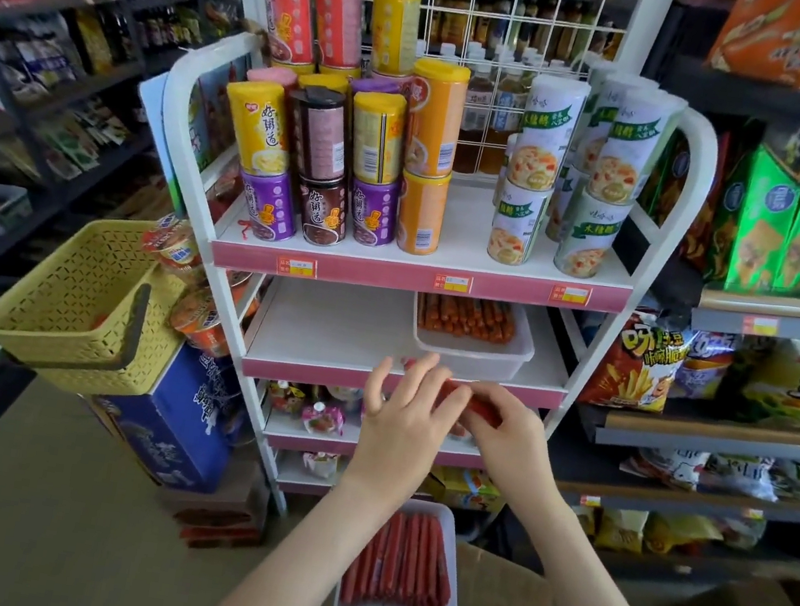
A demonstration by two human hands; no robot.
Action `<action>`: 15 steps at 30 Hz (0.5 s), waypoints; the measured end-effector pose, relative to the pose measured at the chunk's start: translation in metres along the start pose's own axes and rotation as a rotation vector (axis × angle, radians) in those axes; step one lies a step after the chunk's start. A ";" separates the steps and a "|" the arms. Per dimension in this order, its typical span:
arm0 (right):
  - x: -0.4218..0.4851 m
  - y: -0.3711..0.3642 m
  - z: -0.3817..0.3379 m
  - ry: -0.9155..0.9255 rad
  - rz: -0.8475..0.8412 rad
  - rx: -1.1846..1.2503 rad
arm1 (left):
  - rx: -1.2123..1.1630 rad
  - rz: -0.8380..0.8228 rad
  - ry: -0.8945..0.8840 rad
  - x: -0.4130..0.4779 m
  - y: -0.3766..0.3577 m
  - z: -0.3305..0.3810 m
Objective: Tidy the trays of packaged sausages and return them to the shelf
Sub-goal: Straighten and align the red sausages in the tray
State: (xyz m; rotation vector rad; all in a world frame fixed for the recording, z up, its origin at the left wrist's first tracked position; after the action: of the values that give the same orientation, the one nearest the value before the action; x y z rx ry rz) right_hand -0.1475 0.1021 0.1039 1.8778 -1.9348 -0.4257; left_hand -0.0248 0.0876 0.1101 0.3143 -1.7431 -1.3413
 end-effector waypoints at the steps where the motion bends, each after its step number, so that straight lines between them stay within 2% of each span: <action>1: 0.000 0.000 -0.001 0.004 -0.027 -0.025 | 0.007 -0.001 0.033 -0.002 -0.001 -0.005; 5: -0.002 0.002 -0.001 -0.002 -0.099 -0.047 | -0.102 -0.117 0.007 -0.002 -0.015 -0.015; 7: -0.006 0.006 -0.004 -0.009 -0.103 0.038 | -0.319 -0.201 0.101 -0.010 -0.026 -0.023; 10: -0.012 0.009 -0.016 0.044 -0.084 0.199 | -0.707 -0.216 0.304 -0.021 -0.039 -0.031; 12: -0.013 0.004 -0.023 0.102 -0.095 0.156 | -0.834 -0.193 0.287 -0.021 -0.037 -0.027; 15: -0.014 -0.005 -0.027 0.143 -0.096 0.095 | -0.897 -0.166 0.205 -0.017 -0.028 -0.019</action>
State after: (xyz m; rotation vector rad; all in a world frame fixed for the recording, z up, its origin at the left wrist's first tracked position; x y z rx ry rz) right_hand -0.1299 0.1178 0.1242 2.0097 -1.8061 -0.2243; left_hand -0.0093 0.0761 0.0772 0.0757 -0.8301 -1.9775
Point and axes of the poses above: each hand's wrist, its own x-axis towards the middle knuckle, its own y-axis out of the back of the hand, z = x × y, the point moved 5 cm from there along x, towards the middle knuckle, and after that the axes turned 15 degrees about -z, right-handed, at the moved point
